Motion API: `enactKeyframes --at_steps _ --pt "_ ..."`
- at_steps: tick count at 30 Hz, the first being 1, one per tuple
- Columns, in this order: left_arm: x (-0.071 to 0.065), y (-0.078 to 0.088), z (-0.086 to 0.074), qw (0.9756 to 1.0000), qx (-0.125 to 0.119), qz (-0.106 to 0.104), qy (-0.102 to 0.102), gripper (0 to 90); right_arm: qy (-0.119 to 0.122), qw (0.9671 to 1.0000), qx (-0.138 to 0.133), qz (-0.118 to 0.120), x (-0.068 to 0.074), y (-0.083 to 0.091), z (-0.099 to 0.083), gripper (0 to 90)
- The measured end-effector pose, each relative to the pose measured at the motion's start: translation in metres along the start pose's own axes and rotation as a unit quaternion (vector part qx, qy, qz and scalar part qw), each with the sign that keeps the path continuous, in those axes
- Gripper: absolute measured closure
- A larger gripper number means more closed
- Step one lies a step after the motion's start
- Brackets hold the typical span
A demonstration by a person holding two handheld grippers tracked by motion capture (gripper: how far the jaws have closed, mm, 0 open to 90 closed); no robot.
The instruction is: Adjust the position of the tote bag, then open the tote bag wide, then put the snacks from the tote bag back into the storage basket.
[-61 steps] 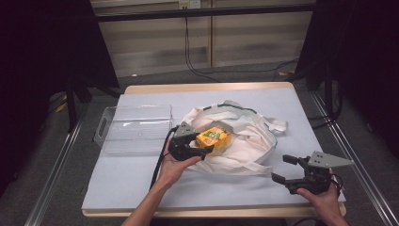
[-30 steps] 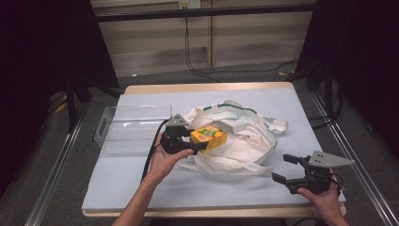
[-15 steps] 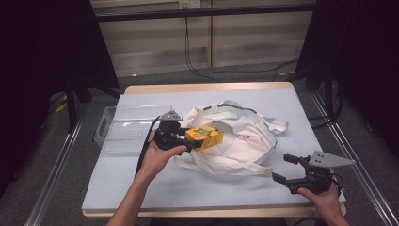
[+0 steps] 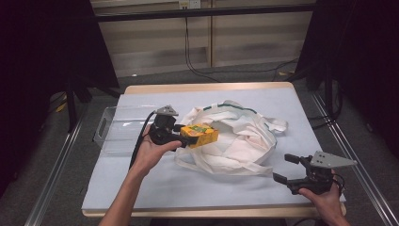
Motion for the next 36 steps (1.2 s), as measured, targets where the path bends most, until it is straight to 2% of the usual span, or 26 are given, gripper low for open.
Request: enactKeyframes --at_steps 2,3,9,13,18,20,21,29,30,31,36 --pt "0.001 0.001 0.0 1.0 0.001 -0.006 0.003 27.5 -0.002 1.0 -0.002 -0.002 0.0 0.001 0.0 12.8" --pt "0.002 0.002 0.001 0.9999 0.011 -0.006 -0.001 27.5 0.0 1.0 -0.002 -0.001 -0.001 0.001 0.0 12.8" --pt "0.006 0.011 0.005 0.9998 0.012 -0.011 0.012 27.5 0.001 1.0 0.0 0.001 0.0 0.0 0.0 12.7" --pt "0.009 0.016 0.007 0.9998 0.01 -0.008 0.019 27.6 0.001 1.0 0.0 0.002 -0.001 -0.001 0.0 12.5" --pt "0.016 0.02 0.006 0.9994 0.019 0.0 0.029 27.6 0.0 1.0 -0.001 0.001 -0.001 -0.001 0.0 12.3" --pt "0.02 0.021 0.006 0.9994 0.025 0.002 0.025 27.6 0.0 1.0 -0.001 0.0 -0.001 0.0 0.0 12.3" --pt "0.02 0.022 0.006 0.9993 0.021 0.003 0.032 27.6 -0.001 1.0 -0.002 0.0 -0.001 0.0 0.0 12.3" --pt "0.026 0.037 0.013 0.9993 0.016 0.007 0.033 27.6 -0.001 1.0 0.0 0.001 -0.001 -0.001 0.0 12.3" --pt "0.027 0.039 0.013 0.9993 0.014 0.003 0.035 27.6 -0.001 1.0 0.0 0.001 -0.001 -0.001 0.0 12.3" --pt "0.03 0.042 0.015 0.9991 0.017 0.009 0.037 27.7 -0.002 1.0 0.001 0.0 -0.002 -0.001 0.0 12.3" --pt "0.036 0.052 0.02 0.9988 0.011 0.012 0.045 27.6 -0.003 1.0 0.0 0.0 -0.002 -0.002 0.001 12.3"
Point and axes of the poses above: each handheld gripper's, and its own axes: y roughly backward along the jaws, z roughly out of its top, x roughly to its left, the point moved 2 cm from there along -y, roughly forward along the jaws, and after that the axes turned 5 degrees about -y, right-handed, at the moved point
